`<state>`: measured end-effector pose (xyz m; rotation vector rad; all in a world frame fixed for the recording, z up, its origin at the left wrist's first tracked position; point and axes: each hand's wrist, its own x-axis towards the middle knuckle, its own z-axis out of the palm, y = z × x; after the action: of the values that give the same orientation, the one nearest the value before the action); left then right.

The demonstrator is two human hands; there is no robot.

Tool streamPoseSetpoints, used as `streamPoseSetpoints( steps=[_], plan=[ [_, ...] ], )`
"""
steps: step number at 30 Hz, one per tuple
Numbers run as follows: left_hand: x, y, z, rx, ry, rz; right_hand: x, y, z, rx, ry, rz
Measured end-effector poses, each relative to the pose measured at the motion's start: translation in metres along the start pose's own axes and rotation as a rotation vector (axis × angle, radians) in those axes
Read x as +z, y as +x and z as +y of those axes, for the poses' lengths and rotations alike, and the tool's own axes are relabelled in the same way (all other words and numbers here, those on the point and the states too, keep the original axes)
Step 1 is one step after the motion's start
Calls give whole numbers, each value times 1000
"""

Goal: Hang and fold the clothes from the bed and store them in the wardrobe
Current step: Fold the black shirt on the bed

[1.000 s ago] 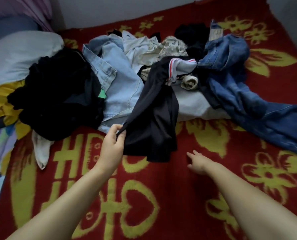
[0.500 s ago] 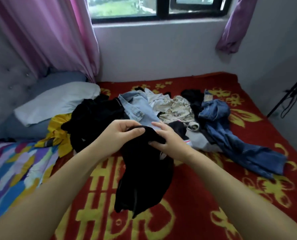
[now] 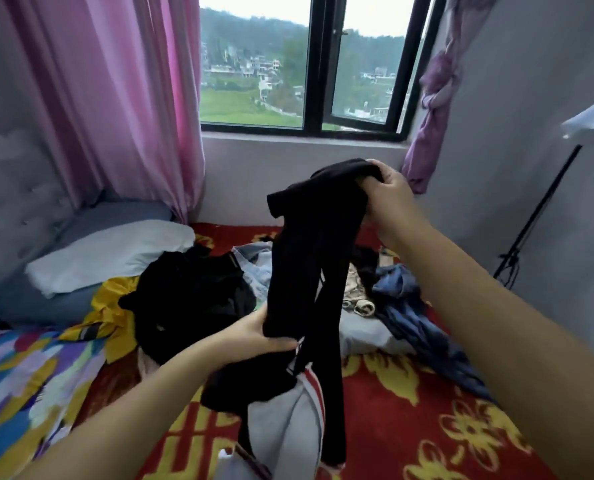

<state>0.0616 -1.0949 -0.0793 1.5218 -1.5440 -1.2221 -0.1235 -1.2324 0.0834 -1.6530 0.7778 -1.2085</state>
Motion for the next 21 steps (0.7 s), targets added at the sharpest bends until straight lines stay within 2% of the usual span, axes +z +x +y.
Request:
streamPoseSetpoints(
  steps=[3, 5, 8, 10, 12, 15, 18, 21],
  plan=[
    [3, 12, -8, -38, 184, 228, -15, 3, -27, -47, -67, 62],
    [-8, 16, -1, -50, 208, 325, -30, 2, -31, -68, -135, 139],
    [-29, 14, 23, 2, 158, 381, -59, 2, -16, -14, -242, 291],
    [-36, 9, 43, 13, 24, 368, -78, 1, 3, 74, -249, 297],
    [-39, 7, 63, 17, -163, 366, -91, -6, 25, 208, -308, 185],
    [-37, 11, 91, 17, -415, 389, -91, -32, 48, 416, -504, -145],
    [-35, 18, 114, -41, -525, 386, -75, -65, 59, 385, -733, -477],
    [-32, 27, 137, -90, -583, 363, -50, -96, 61, 299, -669, -733]
  ],
)
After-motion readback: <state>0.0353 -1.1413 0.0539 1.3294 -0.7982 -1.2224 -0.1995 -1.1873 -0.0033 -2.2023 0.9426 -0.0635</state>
